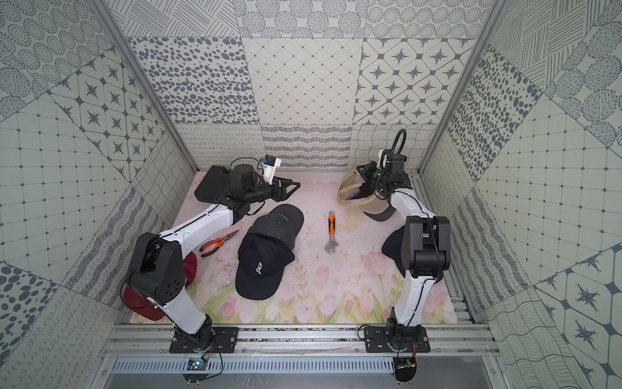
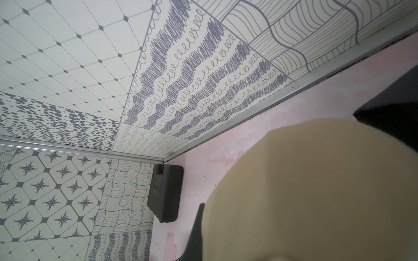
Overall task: Open the adjustable buckle of the baseball cap
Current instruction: Place the baseball cap at the center of the board.
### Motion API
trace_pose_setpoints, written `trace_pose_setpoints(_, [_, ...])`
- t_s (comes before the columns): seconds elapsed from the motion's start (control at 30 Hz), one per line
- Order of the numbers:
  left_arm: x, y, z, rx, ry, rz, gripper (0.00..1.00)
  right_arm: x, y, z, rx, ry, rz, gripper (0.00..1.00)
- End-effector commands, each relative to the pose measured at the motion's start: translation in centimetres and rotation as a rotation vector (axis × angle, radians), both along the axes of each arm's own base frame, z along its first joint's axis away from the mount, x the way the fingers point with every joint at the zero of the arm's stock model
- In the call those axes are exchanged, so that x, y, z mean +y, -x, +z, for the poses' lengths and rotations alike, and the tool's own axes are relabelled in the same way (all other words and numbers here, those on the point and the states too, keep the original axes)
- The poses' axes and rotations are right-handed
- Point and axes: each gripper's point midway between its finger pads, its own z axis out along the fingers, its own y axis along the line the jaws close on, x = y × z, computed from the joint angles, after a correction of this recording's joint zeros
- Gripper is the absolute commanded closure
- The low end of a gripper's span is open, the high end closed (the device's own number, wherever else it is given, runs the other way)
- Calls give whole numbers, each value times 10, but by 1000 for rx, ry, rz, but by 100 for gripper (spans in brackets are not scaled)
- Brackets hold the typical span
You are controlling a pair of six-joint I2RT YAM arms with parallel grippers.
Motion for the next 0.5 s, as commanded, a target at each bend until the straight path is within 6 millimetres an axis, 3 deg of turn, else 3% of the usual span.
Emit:
trace_pose_setpoints(0.0, [10, -6, 2, -20, -27, 49, 41, 27, 8, 55, -181, 64, 51, 100])
trace_pose_setpoints(0.17, [14, -11, 2, -10, -27, 75, 40, 62, 11, 76, -274, 100, 107, 100])
trace_pose_setpoints(0.4, [17, -8, 4, -12, -36, 86, 40, 94, -9, 71, -374, 109, 175, 100])
trace_pose_setpoints(0.47, [19, -8, 3, -11, -40, 90, 40, 101, -19, 62, -369, 100, 191, 100])
